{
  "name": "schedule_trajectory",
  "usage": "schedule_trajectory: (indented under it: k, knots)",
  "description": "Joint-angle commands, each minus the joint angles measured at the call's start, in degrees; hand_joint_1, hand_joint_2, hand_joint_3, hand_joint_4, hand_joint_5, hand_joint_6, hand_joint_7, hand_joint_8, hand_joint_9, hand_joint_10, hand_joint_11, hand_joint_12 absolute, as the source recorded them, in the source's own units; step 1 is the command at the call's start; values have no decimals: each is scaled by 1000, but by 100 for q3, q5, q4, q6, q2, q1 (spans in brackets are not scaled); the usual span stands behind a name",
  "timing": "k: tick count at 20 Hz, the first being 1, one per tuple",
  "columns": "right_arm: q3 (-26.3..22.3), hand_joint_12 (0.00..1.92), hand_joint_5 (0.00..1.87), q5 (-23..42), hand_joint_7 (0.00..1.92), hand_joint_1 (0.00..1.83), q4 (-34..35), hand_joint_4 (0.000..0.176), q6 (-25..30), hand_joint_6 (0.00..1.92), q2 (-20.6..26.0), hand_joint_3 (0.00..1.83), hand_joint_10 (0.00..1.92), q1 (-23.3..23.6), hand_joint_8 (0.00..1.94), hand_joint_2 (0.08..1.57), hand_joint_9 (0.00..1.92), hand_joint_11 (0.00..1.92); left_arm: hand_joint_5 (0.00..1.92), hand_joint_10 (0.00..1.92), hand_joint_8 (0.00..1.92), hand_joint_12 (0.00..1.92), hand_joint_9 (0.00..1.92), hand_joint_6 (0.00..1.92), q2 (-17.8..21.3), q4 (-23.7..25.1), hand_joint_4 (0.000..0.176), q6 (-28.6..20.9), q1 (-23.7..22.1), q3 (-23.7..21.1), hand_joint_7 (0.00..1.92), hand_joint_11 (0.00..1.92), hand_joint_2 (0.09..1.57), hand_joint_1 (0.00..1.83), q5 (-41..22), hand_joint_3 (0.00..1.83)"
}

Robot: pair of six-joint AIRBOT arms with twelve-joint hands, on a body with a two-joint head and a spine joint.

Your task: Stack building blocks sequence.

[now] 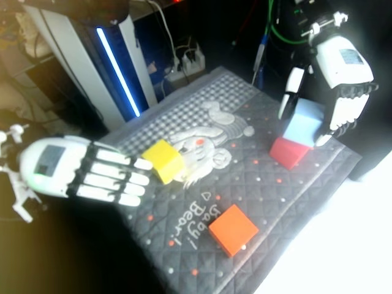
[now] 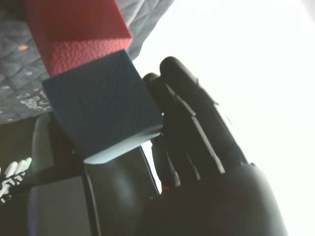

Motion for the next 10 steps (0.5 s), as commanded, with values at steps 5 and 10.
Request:
schedule_trajectory:
  k: [5,10]
  knots:
    - [28,12,346,685,321,487,163,61,15,3,-4,1,6,40,4,1301,289,287,1125,992,519,1005,1104,577,-31,37,0,-13,-67,29,1211,879,1029,1403,-449,0]
    - [28,5,354,685,328,512,163,67,16,3,-10,1,4,40,4,1305,292,276,1090,1072,688,1056,1056,668,-75,58,0,-13,-37,52,1119,779,1051,1388,-395,0]
